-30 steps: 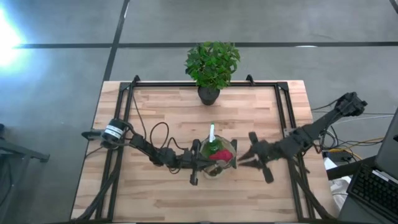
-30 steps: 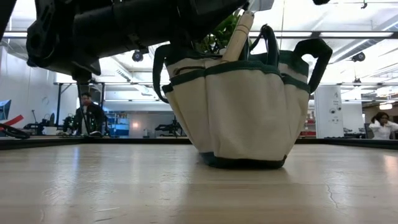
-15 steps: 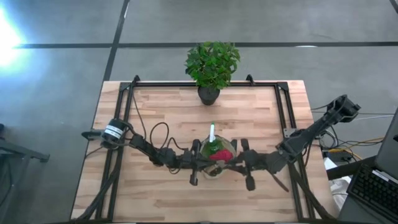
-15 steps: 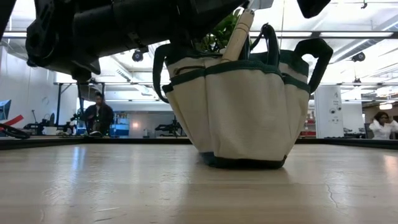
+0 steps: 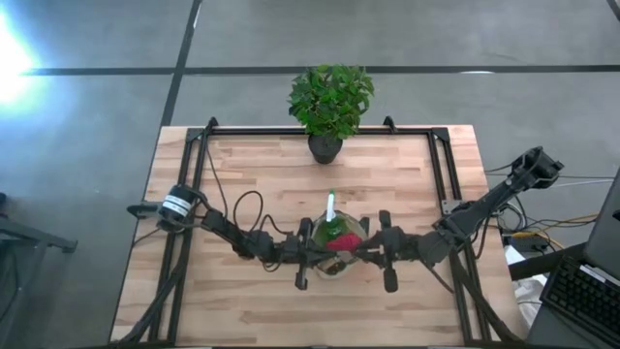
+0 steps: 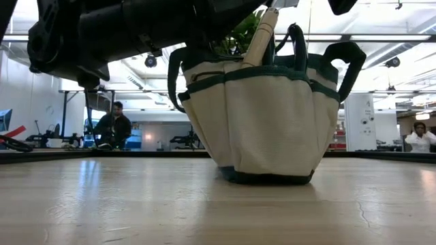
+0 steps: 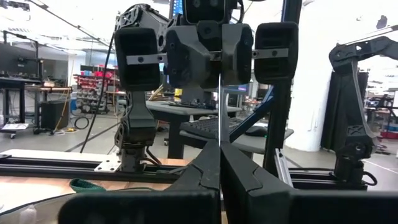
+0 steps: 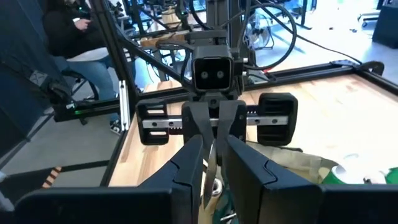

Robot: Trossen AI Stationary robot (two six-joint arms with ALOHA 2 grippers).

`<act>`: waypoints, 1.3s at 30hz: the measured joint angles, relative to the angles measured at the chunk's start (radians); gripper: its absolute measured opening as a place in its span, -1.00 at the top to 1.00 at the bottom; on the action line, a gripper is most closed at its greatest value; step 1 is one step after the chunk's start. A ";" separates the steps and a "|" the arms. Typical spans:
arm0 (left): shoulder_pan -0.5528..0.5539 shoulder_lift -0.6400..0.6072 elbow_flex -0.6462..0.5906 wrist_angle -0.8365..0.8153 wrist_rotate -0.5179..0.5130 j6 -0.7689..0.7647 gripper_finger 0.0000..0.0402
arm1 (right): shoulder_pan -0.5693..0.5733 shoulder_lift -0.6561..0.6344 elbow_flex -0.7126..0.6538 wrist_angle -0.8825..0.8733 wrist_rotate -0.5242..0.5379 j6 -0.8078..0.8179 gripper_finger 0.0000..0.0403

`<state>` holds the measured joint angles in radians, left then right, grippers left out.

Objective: Pick & Place Garden tools in Gardening bag
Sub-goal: Put the brown trowel into the gardening bag

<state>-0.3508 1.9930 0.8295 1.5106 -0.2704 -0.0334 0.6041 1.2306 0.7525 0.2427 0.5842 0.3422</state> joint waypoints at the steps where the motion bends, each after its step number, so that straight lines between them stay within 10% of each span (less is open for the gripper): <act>1: 0.000 0.000 0.000 0.000 0.000 0.000 1.00 | 0.000 0.000 0.000 -0.001 0.000 0.006 0.71; 23: 0.000 0.000 0.000 0.000 0.010 -0.004 1.00 | 0.000 0.017 0.000 -0.053 -0.005 0.114 0.26; 39: 0.000 0.000 0.000 0.000 0.013 -0.004 1.00 | -0.013 0.136 0.081 -0.020 0.073 0.155 0.52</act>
<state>-0.3508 1.9930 0.8295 1.5105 -0.2576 -0.0376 0.5914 1.3670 0.8339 0.2229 0.6575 0.4976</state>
